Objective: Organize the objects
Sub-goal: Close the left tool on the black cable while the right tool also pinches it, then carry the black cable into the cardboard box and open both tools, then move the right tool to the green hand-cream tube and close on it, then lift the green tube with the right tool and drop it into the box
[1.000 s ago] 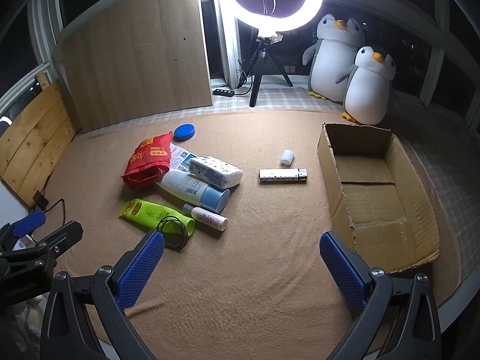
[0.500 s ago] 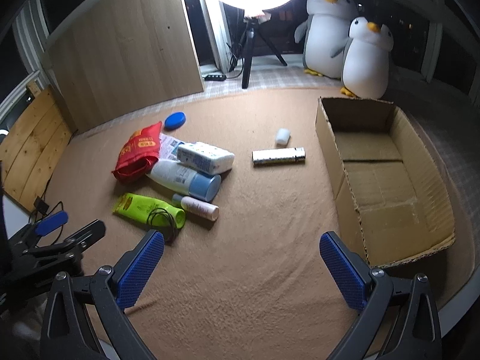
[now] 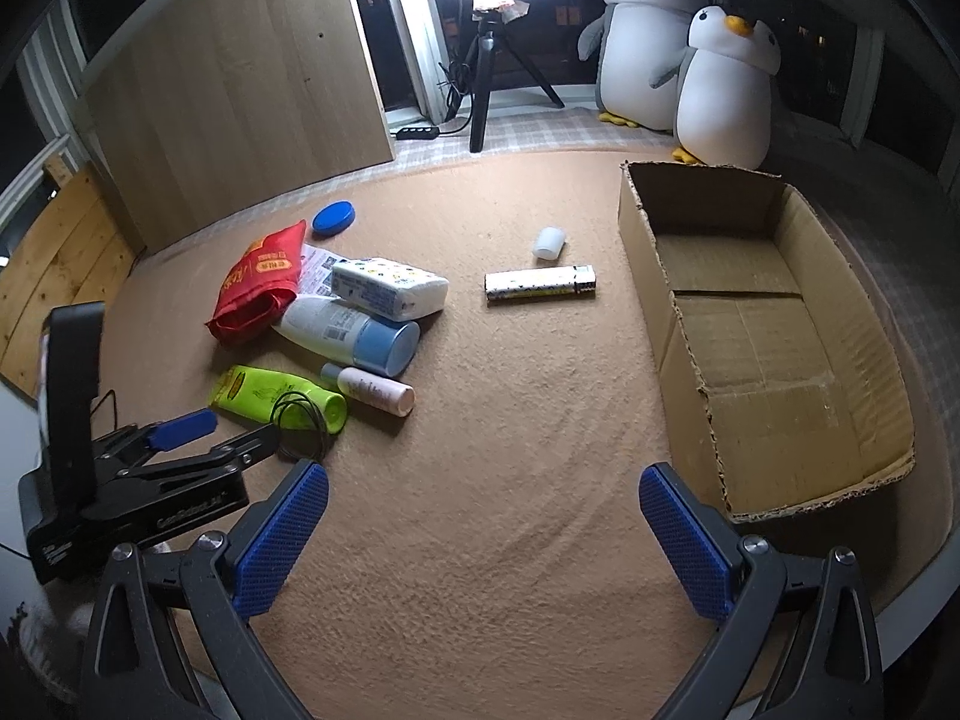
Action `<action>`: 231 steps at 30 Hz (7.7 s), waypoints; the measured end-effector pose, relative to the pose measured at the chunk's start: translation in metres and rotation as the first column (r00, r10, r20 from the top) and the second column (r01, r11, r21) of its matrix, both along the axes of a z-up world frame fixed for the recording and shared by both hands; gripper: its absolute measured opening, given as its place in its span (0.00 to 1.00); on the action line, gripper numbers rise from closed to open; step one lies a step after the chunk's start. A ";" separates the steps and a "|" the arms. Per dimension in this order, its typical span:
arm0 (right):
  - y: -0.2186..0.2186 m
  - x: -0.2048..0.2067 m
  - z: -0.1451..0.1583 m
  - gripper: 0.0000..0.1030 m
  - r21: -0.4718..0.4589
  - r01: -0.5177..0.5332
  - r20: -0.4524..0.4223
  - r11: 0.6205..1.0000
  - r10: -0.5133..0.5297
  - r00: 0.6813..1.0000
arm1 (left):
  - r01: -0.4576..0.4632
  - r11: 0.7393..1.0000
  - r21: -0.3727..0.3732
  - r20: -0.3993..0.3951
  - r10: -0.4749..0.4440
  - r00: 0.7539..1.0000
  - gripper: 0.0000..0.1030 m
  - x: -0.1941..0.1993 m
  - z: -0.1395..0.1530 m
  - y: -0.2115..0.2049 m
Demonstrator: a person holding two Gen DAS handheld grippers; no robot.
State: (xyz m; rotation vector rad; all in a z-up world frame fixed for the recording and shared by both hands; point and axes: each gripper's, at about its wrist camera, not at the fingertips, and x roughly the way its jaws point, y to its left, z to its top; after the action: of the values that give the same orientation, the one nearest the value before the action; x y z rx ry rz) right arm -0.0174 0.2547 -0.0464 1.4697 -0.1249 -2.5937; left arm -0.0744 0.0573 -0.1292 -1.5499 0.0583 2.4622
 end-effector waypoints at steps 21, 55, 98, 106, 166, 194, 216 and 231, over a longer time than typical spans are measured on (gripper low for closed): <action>-0.055 -0.058 -0.071 0.49 -0.205 -0.159 0.214 0.966 0.203 0.956 | 0.009 0.995 0.104 0.081 -0.017 0.997 0.32 -0.011 -0.024 -0.008; -0.070 -0.061 -0.063 0.03 -0.241 -0.219 0.183 0.945 0.266 0.946 | 0.054 0.982 0.184 0.012 -0.057 0.998 0.02 -0.001 0.004 0.005; 0.200 -0.037 0.007 0.44 -0.124 0.217 0.012 0.968 -0.218 0.976 | 0.435 0.872 0.226 -0.108 -0.421 0.901 0.33 0.008 0.057 0.274; 0.177 -0.039 0.007 0.45 -0.127 0.175 0.009 0.976 -0.175 0.984 | 0.355 0.911 0.212 -0.101 -0.341 0.935 0.33 0.004 0.060 0.222; -0.069 -0.074 -0.047 0.46 -0.269 -0.427 0.215 0.863 0.486 0.847 | -0.025 0.974 0.227 0.076 0.008 0.997 0.33 0.013 -0.003 -0.047; -0.138 -0.042 -0.082 0.29 -0.077 -0.600 0.268 0.796 0.596 0.757 | -0.113 0.914 0.390 0.196 0.037 0.980 0.33 -0.019 -0.030 -0.066; -0.118 -0.036 -0.073 0.27 -0.126 -0.518 0.217 0.846 0.533 0.818 | -0.109 0.921 0.374 0.158 0.053 0.986 0.29 -0.029 -0.018 -0.033; -0.068 -0.032 -0.031 0.27 -0.092 -0.464 0.119 0.881 0.472 0.873 | 0.001 0.902 0.431 0.042 -0.021 0.999 0.23 -0.031 0.037 0.012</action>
State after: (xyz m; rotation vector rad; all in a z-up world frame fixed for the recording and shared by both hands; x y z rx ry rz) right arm -0.0497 0.1868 -0.0770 1.4420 0.1238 -2.0830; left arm -0.1051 0.0693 -0.0926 -1.3977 -0.4549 2.2262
